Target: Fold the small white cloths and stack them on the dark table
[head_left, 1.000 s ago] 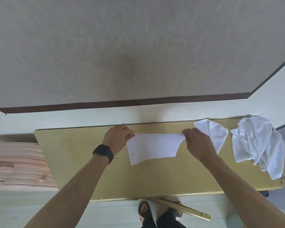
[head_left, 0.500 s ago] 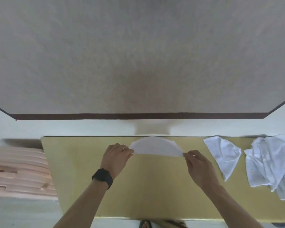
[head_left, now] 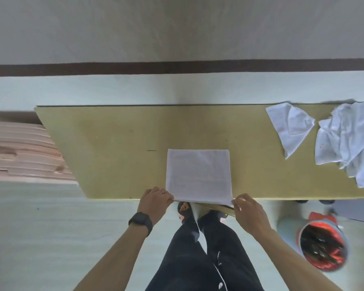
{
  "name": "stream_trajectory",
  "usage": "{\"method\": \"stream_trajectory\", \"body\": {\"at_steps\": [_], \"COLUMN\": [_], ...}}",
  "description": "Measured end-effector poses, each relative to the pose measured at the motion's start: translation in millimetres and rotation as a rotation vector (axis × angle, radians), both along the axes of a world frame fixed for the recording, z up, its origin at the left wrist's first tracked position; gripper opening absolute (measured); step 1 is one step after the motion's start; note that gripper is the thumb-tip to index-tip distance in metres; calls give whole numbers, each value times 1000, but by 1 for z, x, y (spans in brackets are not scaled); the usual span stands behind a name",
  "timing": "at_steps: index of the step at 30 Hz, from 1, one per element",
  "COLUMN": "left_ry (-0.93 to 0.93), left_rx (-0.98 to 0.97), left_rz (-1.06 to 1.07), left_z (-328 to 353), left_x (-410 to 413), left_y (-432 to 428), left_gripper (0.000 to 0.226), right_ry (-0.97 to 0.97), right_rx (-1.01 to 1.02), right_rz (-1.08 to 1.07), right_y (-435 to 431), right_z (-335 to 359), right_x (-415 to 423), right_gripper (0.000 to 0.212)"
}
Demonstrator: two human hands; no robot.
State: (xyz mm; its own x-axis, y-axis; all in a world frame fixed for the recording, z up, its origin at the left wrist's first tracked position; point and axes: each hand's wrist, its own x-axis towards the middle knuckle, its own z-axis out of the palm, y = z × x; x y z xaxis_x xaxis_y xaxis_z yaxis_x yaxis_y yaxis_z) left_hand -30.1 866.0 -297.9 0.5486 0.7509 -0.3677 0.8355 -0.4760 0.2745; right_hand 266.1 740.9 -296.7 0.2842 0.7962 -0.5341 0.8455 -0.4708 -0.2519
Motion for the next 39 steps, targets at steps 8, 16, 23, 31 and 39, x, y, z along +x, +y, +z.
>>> {"method": "stream_trajectory", "body": {"at_steps": [8, 16, 23, 31, 39], "left_ry": [-220, -502, -438, -354, -232], "left_rx": [-299, -289, -273, -213, -92], "left_rz": [370, 781, 795, 795, 705], "left_z": [0, -27, -56, -65, -72], "left_x": [17, 43, 51, 56, 62], "left_y": [52, 118, 133, 135, 133], "left_gripper": [26, 12, 16, 16, 8], "right_ry": [280, 347, 282, 191, -10], "right_rx": [54, 332, 345, 339, 441], "right_rz": [-237, -569, -612, -561, -335], "right_y": [45, 132, 149, 159, 151], "right_z": [-12, -33, -61, -67, -82], "right_x": [17, 27, 28, 33, 30], "right_gripper": [25, 18, 23, 20, 16]}}
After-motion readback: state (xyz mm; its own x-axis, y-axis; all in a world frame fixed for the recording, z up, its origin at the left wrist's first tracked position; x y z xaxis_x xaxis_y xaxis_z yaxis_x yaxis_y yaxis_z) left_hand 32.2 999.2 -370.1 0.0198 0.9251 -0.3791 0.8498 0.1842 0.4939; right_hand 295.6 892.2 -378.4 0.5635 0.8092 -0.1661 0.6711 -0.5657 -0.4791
